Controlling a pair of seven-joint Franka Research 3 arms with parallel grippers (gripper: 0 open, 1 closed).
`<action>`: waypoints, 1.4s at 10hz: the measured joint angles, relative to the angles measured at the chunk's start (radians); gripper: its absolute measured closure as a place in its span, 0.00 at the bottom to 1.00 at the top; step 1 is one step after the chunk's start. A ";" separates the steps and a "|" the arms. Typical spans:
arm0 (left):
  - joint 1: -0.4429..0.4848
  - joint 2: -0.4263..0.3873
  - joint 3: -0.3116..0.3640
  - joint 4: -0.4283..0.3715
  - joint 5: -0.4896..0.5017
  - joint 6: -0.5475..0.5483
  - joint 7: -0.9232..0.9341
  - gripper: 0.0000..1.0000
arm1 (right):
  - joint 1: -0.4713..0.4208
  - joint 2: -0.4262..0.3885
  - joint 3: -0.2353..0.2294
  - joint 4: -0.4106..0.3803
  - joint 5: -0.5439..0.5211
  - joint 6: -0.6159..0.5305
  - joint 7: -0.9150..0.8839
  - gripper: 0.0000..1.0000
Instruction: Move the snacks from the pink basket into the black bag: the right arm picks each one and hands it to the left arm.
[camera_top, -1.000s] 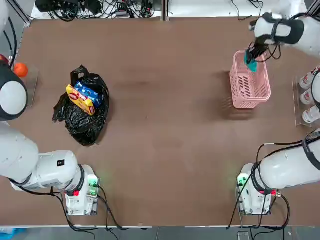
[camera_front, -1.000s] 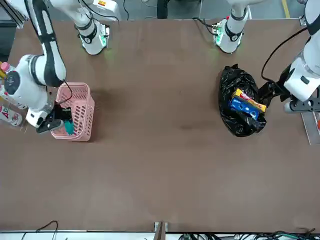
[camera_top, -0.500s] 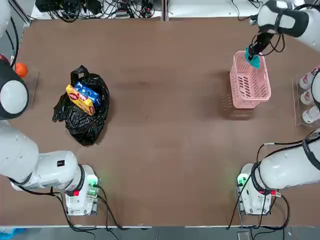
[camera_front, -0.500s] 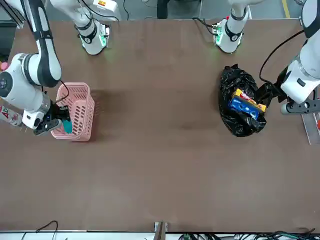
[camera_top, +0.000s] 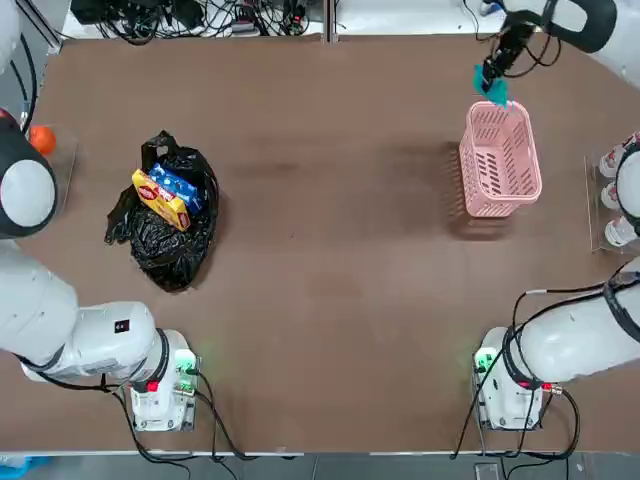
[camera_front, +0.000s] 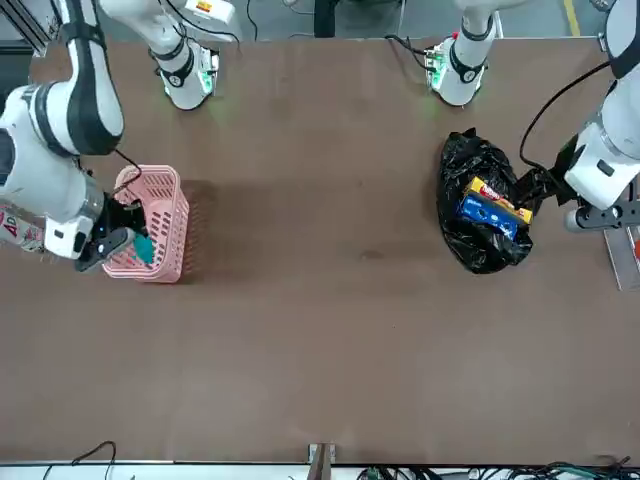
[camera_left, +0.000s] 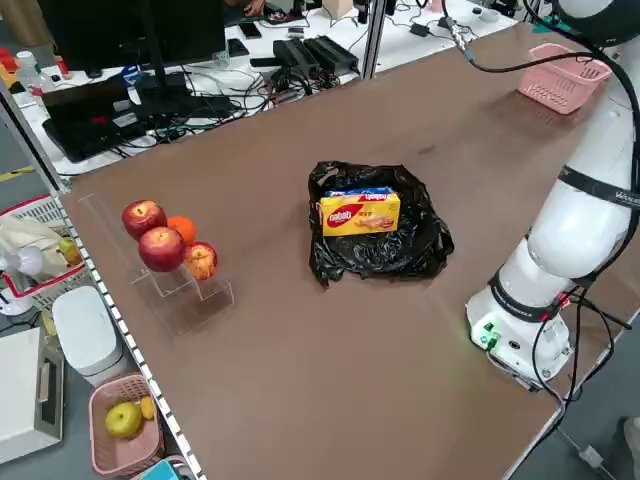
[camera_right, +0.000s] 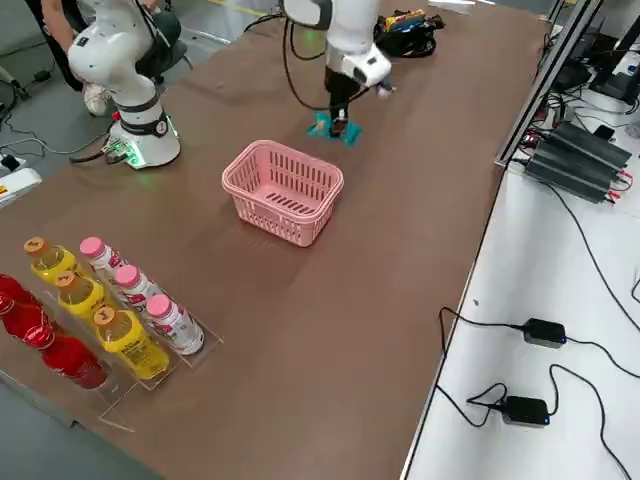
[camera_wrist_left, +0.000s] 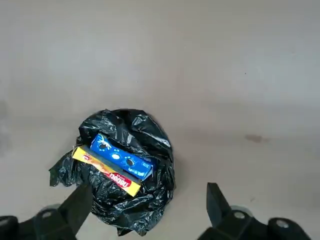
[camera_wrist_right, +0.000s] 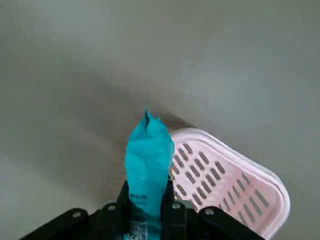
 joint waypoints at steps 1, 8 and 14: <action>-0.002 0.000 -0.001 0.000 0.000 0.000 -0.047 0.00 | 0.041 0.000 0.009 0.031 0.000 0.000 0.001 0.72; -0.097 0.090 -0.006 0.022 -0.015 0.026 -0.503 0.00 | 0.377 0.008 0.018 0.245 0.090 0.033 0.060 0.72; -0.247 0.137 -0.009 0.106 -0.087 0.156 -1.003 0.00 | 0.534 0.098 0.017 0.353 0.122 0.208 0.425 0.72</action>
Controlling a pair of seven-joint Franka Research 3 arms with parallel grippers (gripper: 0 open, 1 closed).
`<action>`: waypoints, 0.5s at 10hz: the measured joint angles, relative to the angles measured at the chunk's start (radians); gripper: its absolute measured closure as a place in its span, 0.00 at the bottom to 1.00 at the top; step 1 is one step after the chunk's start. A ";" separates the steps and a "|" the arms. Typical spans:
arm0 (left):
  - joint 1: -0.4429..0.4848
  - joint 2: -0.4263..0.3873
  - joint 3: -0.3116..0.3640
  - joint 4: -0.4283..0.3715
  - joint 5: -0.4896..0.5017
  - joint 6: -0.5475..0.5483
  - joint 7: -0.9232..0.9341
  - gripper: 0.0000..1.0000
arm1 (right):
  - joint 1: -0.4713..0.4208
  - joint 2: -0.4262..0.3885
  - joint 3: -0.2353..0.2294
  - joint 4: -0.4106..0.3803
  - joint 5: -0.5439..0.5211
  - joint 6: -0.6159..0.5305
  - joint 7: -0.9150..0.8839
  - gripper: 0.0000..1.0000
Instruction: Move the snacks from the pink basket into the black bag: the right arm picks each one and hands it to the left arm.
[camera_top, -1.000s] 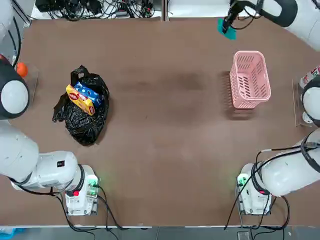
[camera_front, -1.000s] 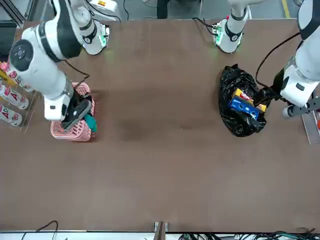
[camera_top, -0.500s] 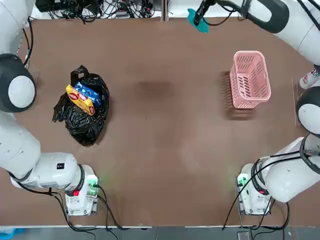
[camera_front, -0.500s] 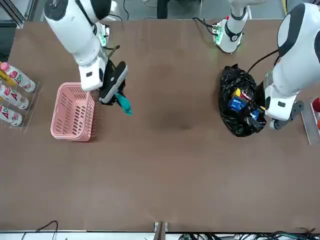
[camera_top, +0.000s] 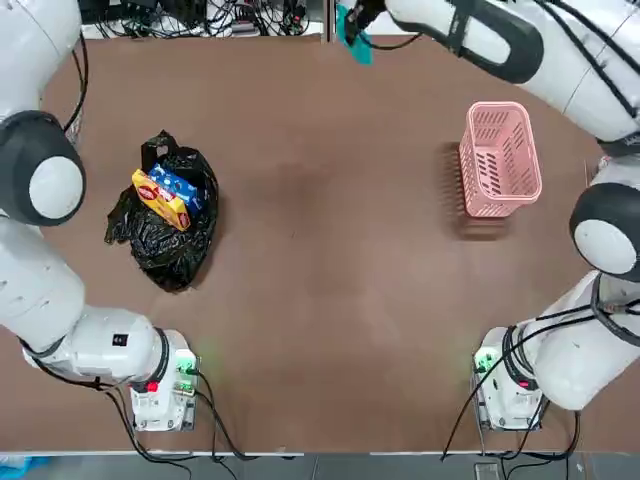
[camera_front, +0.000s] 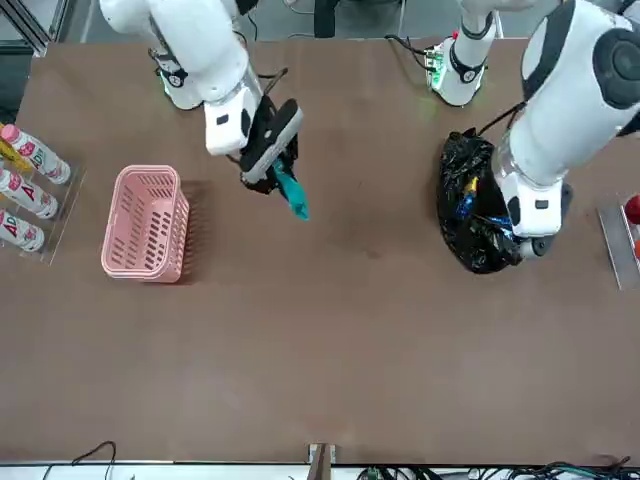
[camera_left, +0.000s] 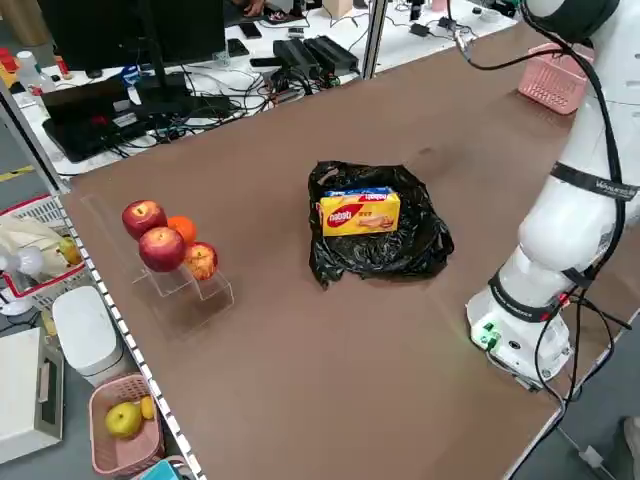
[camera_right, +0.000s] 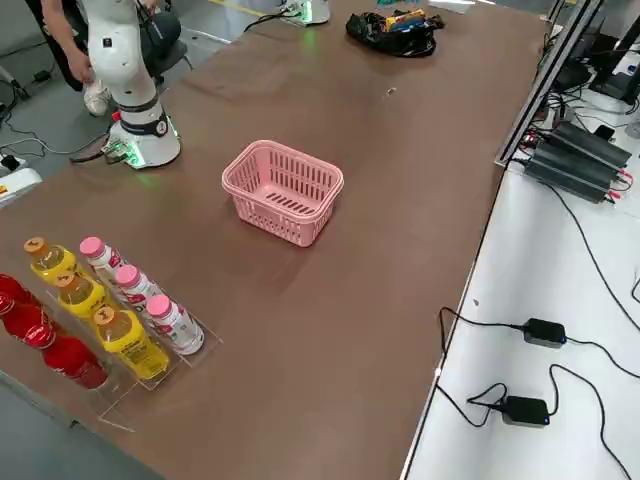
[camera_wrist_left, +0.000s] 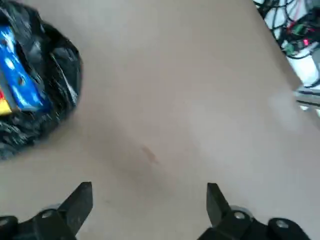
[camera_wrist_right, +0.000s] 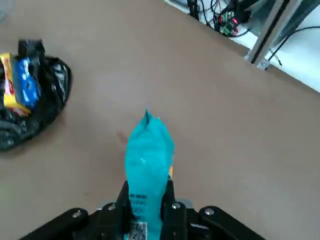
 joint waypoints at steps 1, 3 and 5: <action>-0.040 0.003 -0.001 0.003 -0.002 0.011 -0.052 0.00 | 0.028 0.020 0.000 0.012 0.000 0.044 0.074 0.72; -0.100 0.011 -0.002 0.004 -0.002 0.029 -0.098 0.00 | 0.066 0.067 0.000 0.070 -0.001 0.070 0.171 0.72; -0.117 0.011 -0.002 0.010 -0.067 0.043 -0.117 0.00 | 0.084 0.107 -0.001 0.138 -0.001 0.071 0.217 0.72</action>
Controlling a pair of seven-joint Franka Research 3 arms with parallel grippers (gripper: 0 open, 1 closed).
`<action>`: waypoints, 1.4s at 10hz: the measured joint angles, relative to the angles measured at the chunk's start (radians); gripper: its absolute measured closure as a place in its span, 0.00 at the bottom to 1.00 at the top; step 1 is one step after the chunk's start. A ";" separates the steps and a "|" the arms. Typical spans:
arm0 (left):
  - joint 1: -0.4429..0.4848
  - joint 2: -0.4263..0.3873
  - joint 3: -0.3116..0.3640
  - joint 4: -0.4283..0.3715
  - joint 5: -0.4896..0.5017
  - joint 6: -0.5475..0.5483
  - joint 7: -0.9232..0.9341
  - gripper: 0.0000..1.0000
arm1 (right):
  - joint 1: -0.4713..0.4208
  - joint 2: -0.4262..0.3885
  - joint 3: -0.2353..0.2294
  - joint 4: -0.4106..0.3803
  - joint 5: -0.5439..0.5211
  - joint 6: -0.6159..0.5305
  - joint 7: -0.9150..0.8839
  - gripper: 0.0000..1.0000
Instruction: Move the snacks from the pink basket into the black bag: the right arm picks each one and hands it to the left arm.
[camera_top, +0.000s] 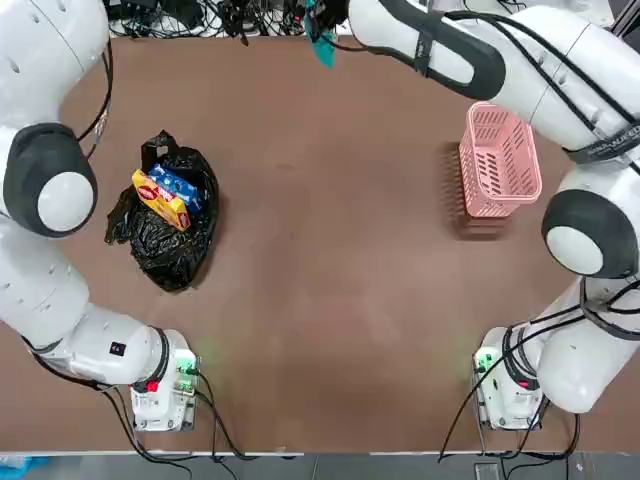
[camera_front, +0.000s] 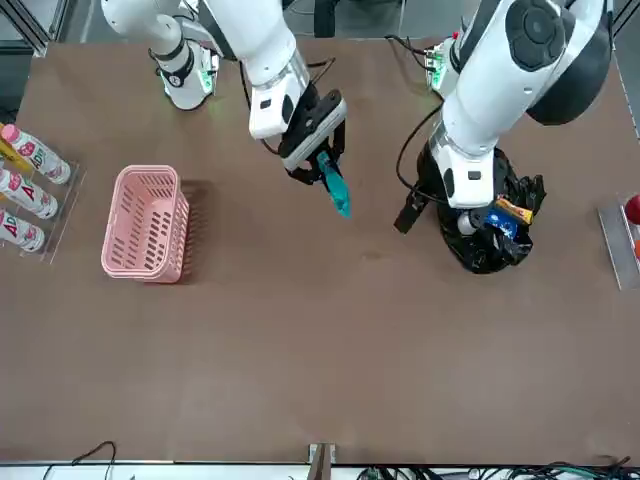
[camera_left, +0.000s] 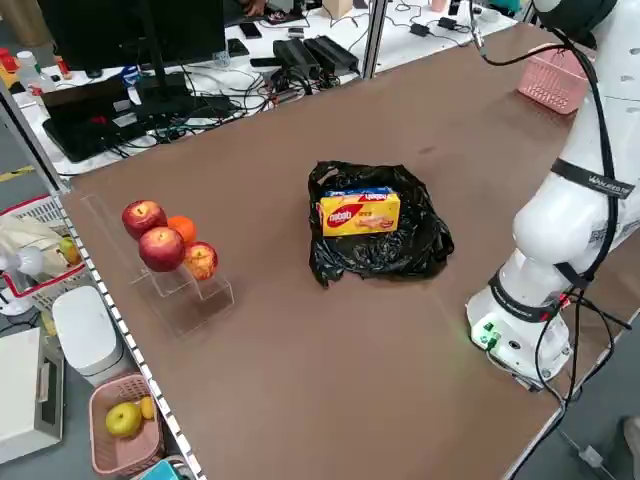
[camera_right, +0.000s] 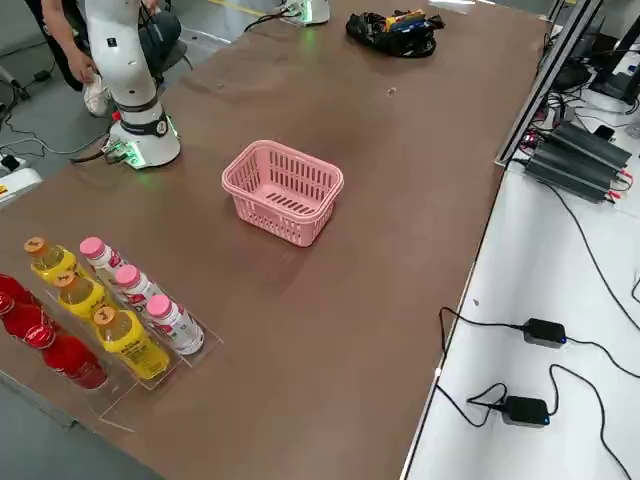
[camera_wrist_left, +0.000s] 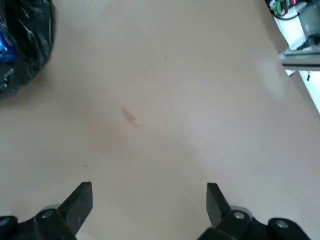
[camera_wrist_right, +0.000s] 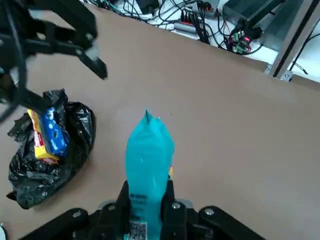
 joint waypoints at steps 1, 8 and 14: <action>0.002 0.000 0.001 0.004 -0.054 0.009 0.000 0.00 | 0.013 0.010 0.000 0.015 -0.003 0.005 0.016 0.72; -0.010 0.000 0.000 0.011 -0.208 0.009 -0.008 0.00 | 0.136 0.029 -0.001 0.025 -0.152 0.031 0.229 0.72; -0.014 0.003 -0.015 0.011 -0.225 -0.128 -0.004 0.15 | 0.143 0.029 -0.003 0.026 -0.168 0.031 0.241 0.72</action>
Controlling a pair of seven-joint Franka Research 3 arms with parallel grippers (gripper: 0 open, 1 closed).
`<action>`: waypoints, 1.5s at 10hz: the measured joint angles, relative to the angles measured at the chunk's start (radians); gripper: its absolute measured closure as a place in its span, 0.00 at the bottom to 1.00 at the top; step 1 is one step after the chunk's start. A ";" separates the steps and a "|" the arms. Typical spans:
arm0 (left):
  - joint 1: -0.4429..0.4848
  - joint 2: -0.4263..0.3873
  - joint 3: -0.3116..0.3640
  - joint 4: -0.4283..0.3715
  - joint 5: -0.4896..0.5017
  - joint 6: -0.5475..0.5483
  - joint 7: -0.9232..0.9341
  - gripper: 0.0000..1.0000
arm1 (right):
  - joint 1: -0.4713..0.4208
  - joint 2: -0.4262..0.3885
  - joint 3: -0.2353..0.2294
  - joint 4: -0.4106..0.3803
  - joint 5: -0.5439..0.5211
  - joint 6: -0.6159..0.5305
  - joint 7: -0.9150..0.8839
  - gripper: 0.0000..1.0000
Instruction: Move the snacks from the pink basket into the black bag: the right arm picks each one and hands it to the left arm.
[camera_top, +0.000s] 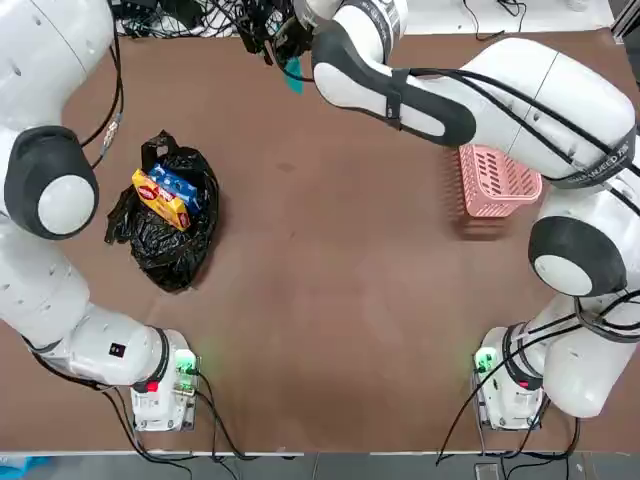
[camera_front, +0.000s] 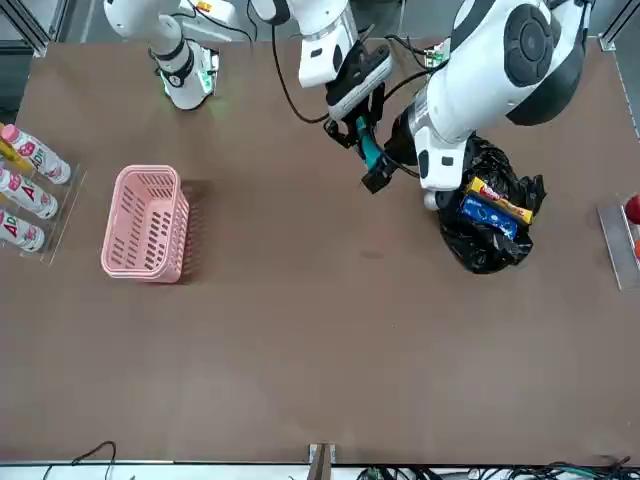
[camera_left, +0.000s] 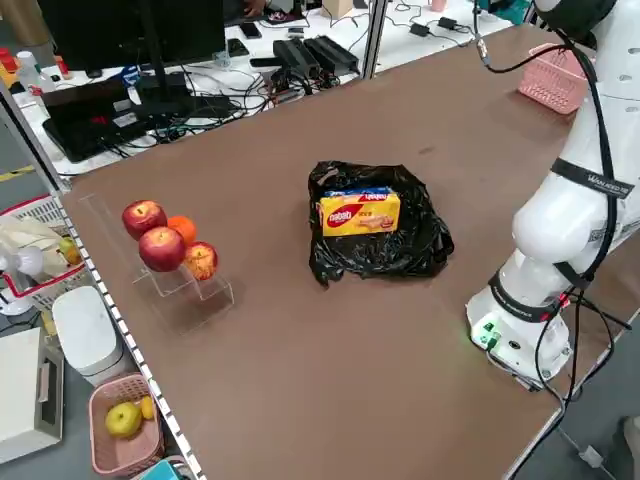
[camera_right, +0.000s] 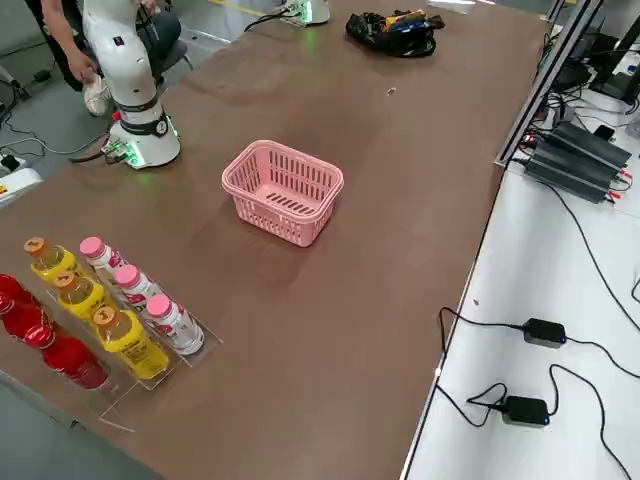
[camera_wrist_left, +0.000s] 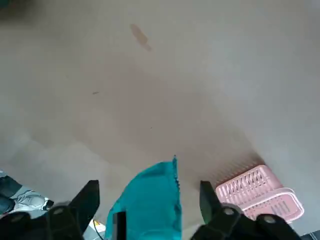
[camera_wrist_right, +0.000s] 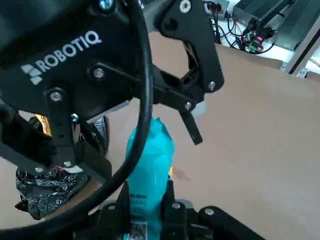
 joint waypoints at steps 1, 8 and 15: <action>0.001 0.000 0.000 0.000 -0.001 -0.012 0.014 0.28 | 0.000 0.000 0.000 0.000 0.000 0.000 0.000 0.72; 0.015 0.001 0.001 0.002 -0.023 -0.029 0.051 0.65 | 0.007 0.002 0.000 0.000 -0.001 0.000 0.007 0.59; 0.123 0.018 0.023 -0.004 -0.019 -0.087 0.185 0.67 | 0.006 0.002 -0.012 0.003 -0.003 0.000 0.029 0.00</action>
